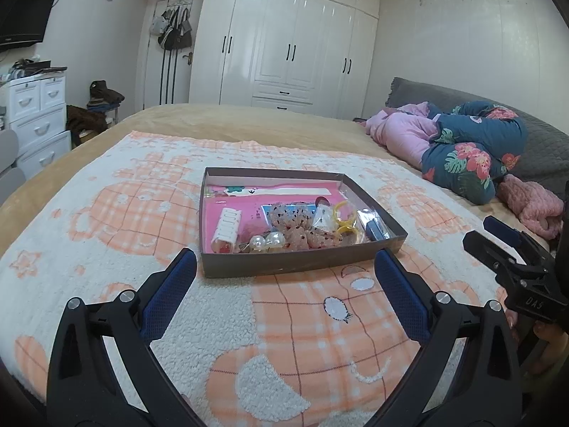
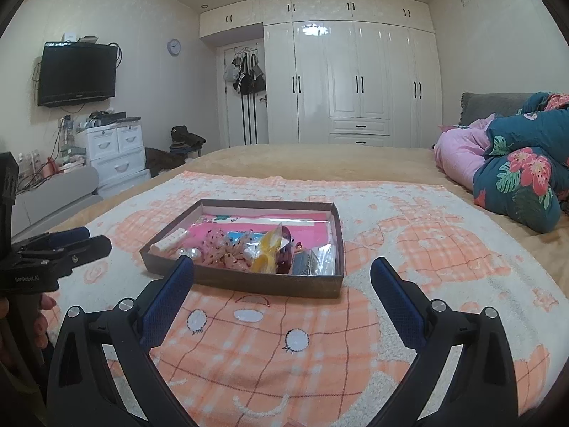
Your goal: Organize jewelry
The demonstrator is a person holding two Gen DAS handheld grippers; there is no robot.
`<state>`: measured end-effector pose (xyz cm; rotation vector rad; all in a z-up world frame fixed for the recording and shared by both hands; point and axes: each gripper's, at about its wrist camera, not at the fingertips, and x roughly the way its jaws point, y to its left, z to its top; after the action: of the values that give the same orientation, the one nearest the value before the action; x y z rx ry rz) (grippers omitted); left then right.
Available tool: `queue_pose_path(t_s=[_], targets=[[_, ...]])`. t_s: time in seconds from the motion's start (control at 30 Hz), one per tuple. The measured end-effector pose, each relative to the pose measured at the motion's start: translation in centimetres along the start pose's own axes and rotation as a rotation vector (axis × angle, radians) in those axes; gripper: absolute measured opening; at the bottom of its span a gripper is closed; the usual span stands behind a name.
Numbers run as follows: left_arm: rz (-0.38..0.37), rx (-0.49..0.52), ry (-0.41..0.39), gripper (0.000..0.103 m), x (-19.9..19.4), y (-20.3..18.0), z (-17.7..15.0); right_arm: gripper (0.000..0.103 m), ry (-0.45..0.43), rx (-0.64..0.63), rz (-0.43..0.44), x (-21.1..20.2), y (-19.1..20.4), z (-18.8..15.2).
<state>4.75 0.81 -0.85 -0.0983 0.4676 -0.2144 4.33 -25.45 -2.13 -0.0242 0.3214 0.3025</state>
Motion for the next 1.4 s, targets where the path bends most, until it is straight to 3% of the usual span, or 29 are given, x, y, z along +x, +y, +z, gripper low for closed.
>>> queue_pose_path(t_s=[0.97, 1.4], targets=[[0.061, 0.016, -0.125, 0.092, -1.6, 0.0, 0.1, 0.097, -0.193, 0.023, -0.075, -2.6, -0.3, -0.5], [0.084, 0.016, -0.148, 0.092, -1.8, -0.1, 0.0, 0.097, -0.187, 0.029, -0.088, -2.4, -0.4, -0.9]])
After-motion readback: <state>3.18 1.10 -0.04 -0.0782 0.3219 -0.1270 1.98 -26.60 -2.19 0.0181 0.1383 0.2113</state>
